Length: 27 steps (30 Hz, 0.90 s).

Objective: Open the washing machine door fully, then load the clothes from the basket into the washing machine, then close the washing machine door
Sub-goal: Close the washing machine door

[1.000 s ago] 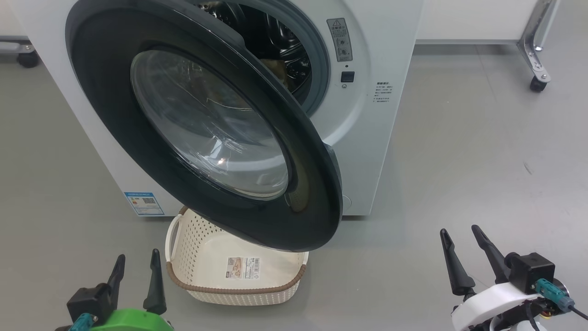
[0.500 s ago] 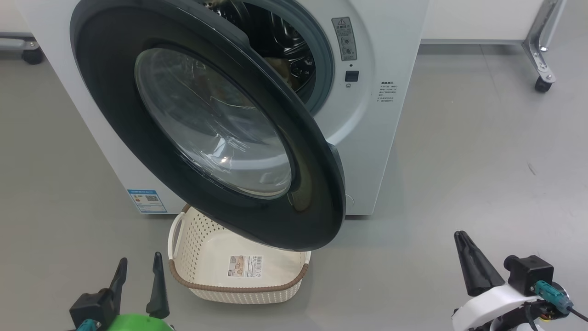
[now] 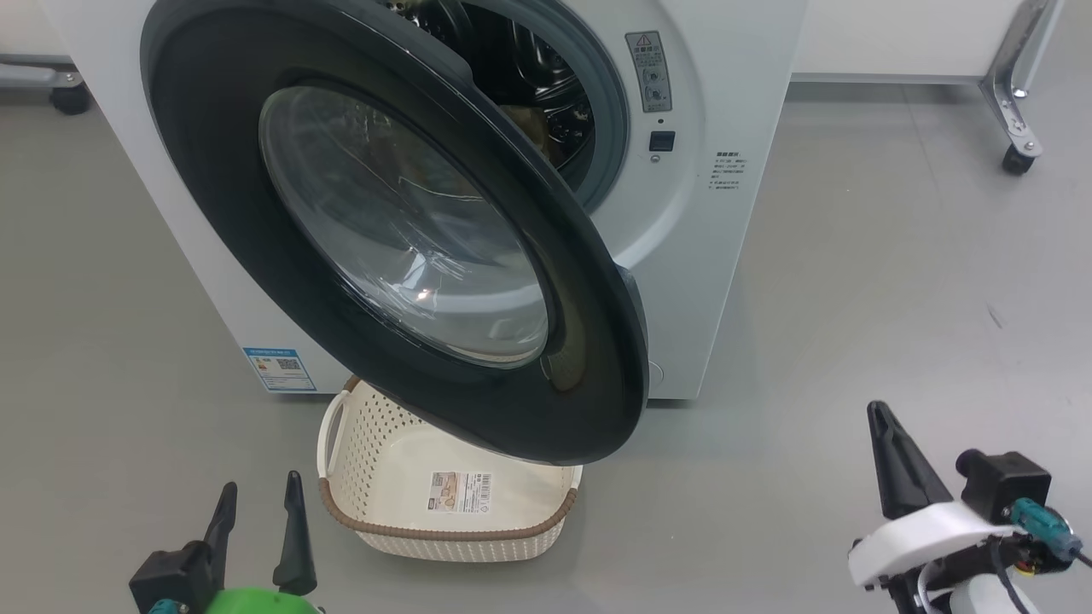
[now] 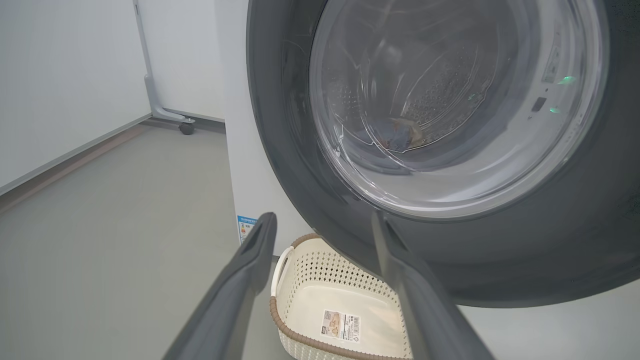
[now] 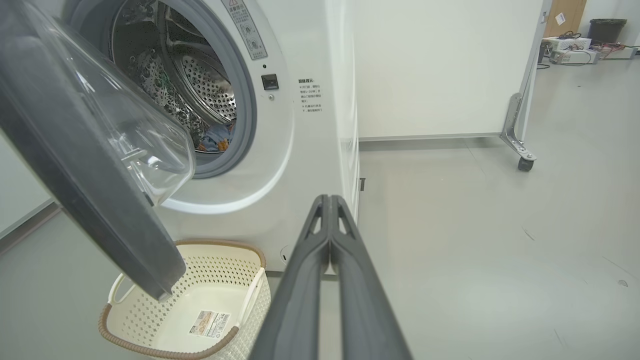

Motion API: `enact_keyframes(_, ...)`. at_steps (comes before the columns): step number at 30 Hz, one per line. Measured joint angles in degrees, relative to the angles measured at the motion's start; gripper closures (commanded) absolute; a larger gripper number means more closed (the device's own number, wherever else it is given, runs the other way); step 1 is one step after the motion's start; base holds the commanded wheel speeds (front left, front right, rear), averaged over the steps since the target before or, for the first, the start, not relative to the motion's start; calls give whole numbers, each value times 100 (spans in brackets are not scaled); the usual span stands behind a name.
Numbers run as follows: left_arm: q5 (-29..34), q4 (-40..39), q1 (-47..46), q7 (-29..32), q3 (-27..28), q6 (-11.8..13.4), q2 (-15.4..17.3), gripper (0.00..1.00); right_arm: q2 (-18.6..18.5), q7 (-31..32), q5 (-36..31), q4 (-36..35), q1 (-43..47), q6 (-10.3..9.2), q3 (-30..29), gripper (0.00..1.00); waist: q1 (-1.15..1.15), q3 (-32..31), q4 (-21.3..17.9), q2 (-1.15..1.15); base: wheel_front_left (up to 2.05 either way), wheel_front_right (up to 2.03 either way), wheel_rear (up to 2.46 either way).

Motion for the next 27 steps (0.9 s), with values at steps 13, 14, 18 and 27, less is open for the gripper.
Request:
enact_keyframes(13, 54, -30, 72, -1, 108, -78, -80, 0, 127, -2, 266, -1256, -1131, 0, 439, 100, 0, 11, 112, 0, 0, 0, 0)
enact_keyframes(14, 55, -40, 73, 0, 121, -103, -89, 0, 130, -3, 266, -1488, -1289, 0, 699, 100, 0, 14, 138, 0, 0, 0, 0)
enact_keyframes(18, 102, -41, 76, -1, 120, -119, -114, 0, 151, -5, 267, -1738, -1421, 0, 1202, 100, 0, 20, 184, 0, 0, 0, 0)
enact_keyframes(27, 172, 0, 75, -1, 74, -229, -203, 0, 115, -5, 401, -1525, -1362, 0, 2548, 100, 0, 55, 432, 0, 0, 0, 0)
